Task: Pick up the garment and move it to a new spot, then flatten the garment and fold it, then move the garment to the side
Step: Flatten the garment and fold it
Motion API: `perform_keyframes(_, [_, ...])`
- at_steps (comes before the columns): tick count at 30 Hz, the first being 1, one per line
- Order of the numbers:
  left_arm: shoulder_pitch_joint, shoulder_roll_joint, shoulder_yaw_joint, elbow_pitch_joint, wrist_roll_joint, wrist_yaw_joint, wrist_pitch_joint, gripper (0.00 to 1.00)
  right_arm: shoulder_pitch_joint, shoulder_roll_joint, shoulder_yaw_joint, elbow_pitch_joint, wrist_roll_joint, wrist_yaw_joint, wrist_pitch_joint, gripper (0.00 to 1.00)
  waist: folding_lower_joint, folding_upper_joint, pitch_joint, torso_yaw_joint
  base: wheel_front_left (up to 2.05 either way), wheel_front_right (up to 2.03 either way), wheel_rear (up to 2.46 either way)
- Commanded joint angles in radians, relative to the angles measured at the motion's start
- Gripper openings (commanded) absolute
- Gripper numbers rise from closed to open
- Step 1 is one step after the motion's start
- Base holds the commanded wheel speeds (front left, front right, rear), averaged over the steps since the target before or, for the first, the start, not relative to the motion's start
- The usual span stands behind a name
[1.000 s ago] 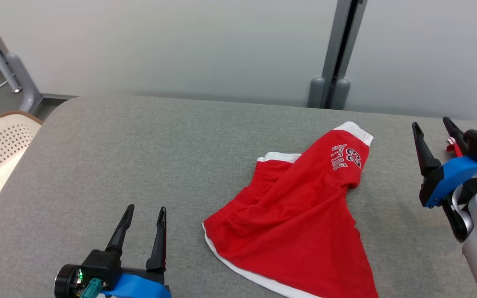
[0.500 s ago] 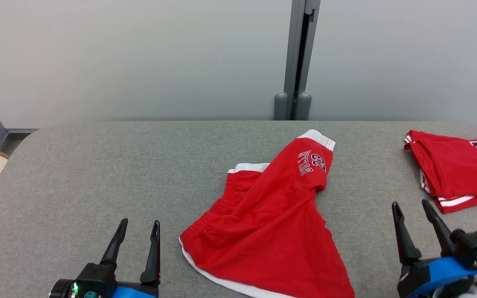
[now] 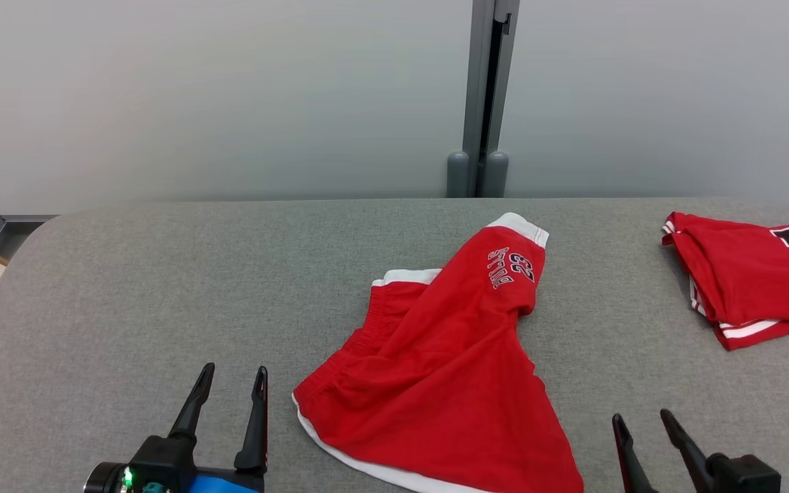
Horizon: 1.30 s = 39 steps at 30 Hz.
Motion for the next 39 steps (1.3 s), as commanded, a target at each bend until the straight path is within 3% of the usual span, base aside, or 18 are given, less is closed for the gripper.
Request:
perform_keyframes(1, [-0.006,0.005,0.0,0.002,0.0,-0.007,-0.004,1.0,0.025,0.005,0.007,0.012,0.003,0.0,0.009,1.0,0.0,0.0,0.0,0.006,0.0,0.0,0.0])
perform_keyframes(8, [-0.001,0.003,-0.004,-0.005,-0.004,-0.008,-0.004,1.0,0.045,0.022,0.062,0.121,0.026,0.0,0.015,1.0,0.0,0.0,0.006,0.021,0.0,0.0,0.0])
perform_keyframes(21, [-0.02,0.0,-0.011,0.001,-0.004,-0.008,-0.004,1.0,-0.058,0.031,0.189,0.413,0.074,0.0,-0.013,1.0,0.0,0.0,0.027,0.026,0.0,0.0,0.0])
perform_keyframes(22, [-0.021,0.001,-0.01,0.001,-0.005,-0.008,-0.004,1.0,-0.065,0.032,0.201,0.428,0.082,0.0,-0.017,0.67,0.0,0.0,0.027,0.026,0.0,0.0,0.0])
perform_keyframes(23, [-0.022,0.001,-0.011,0.002,-0.005,-0.008,-0.004,1.0,-0.071,0.032,0.211,0.437,0.088,0.0,-0.02,0.16,0.0,0.0,0.028,0.026,0.0,0.0,0.0])
perform_keyframes(24, [-0.022,0.001,-0.011,0.002,-0.005,-0.008,-0.004,1.0,-0.078,0.033,0.217,0.444,0.095,0.0,-0.025,0.0,0.0,0.0,0.027,0.026,0.0,0.0,0.0])
perform_keyframes(28, [-0.017,0.002,-0.009,0.003,-0.005,-0.008,-0.004,1.0,-0.112,0.031,0.21,0.435,0.115,0.0,-0.043,0.0,0.0,0.0,0.024,0.024,0.0,0.0,0.0])
perform_keyframes(34, [-0.012,0.002,-0.008,0.004,-0.006,-0.008,-0.004,1.0,-0.168,-0.027,0.118,0.4,0.103,0.0,-0.047,0.0,0.0,0.0,0.02,0.017,0.0,0.0,0.0])
perform_keyframes(39, [-0.015,0.002,-0.018,0.01,-0.008,-0.008,-0.004,1.0,-0.212,-0.069,0.097,0.473,0.129,0.0,-0.009,0.0,0.0,0.0,0.013,0.018,0.0,0.0,0.0])
